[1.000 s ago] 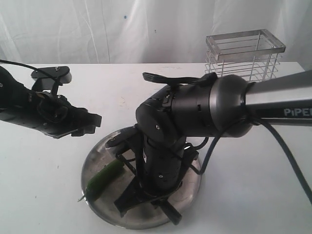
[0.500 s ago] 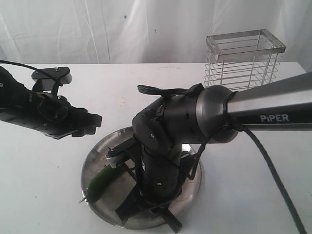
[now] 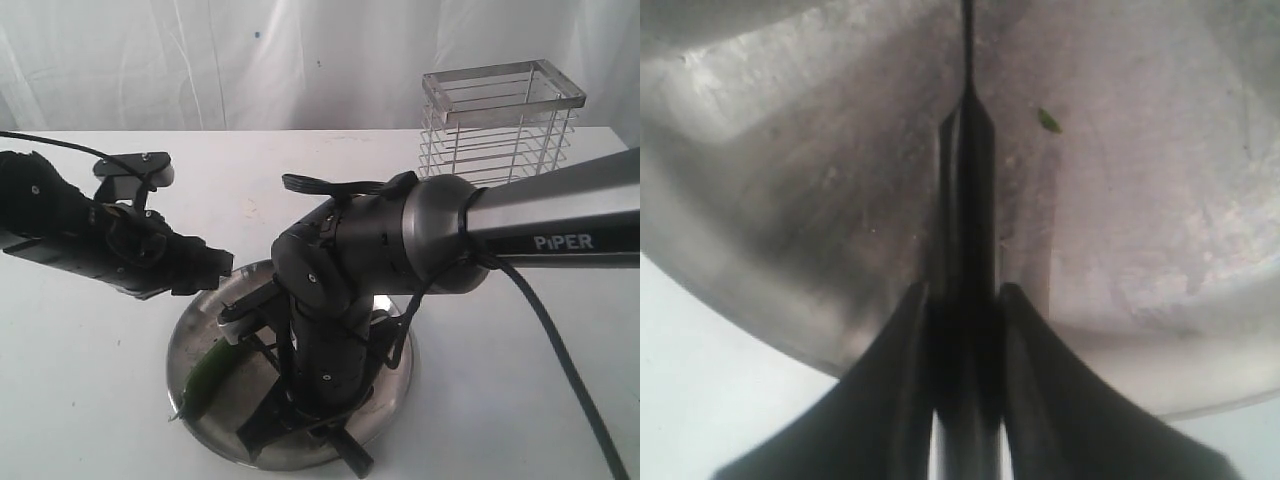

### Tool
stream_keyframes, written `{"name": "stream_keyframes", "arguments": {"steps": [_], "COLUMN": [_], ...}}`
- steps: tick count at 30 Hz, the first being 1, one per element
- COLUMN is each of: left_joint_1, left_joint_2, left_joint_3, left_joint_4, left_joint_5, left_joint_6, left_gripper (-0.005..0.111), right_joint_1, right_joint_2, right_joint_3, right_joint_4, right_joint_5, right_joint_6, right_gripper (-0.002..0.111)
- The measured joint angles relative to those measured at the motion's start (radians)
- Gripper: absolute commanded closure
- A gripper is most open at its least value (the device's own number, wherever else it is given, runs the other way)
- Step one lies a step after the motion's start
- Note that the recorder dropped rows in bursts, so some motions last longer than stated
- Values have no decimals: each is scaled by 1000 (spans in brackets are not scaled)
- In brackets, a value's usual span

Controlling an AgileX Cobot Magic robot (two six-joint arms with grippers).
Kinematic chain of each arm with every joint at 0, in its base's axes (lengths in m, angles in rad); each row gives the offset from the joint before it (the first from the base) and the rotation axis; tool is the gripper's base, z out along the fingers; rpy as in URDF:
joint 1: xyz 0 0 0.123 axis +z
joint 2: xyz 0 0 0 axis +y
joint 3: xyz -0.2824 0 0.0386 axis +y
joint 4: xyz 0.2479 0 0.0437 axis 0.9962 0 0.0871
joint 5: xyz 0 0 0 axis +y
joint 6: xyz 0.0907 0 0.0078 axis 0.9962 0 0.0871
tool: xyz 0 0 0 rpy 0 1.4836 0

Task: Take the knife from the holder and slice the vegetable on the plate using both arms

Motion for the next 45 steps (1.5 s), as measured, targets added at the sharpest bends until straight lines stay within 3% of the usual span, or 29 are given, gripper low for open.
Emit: {"name": "stream_keyframes", "arguments": {"steps": [16,30,40,45], "left_joint_1": [-50,-50,10,35], "left_joint_2": [47,78,78,78], "left_joint_3": [0,-2,-2,-10], "left_joint_4": [-14,-14,-27,-29], "left_joint_5": [-9,-45,-21,34], "left_joint_6": [0,0,0,19], "left_gripper": [54,54,54,61], "right_joint_1": [0,0,0,0], "right_joint_2": [0,2,2,2], "right_joint_3": [0,0,0,0], "right_joint_4": [0,0,0,0], "right_joint_5": [2,1,1,1], "right_joint_6": [0,-4,-17,-21], "right_gripper": [108,108,108,108]}}
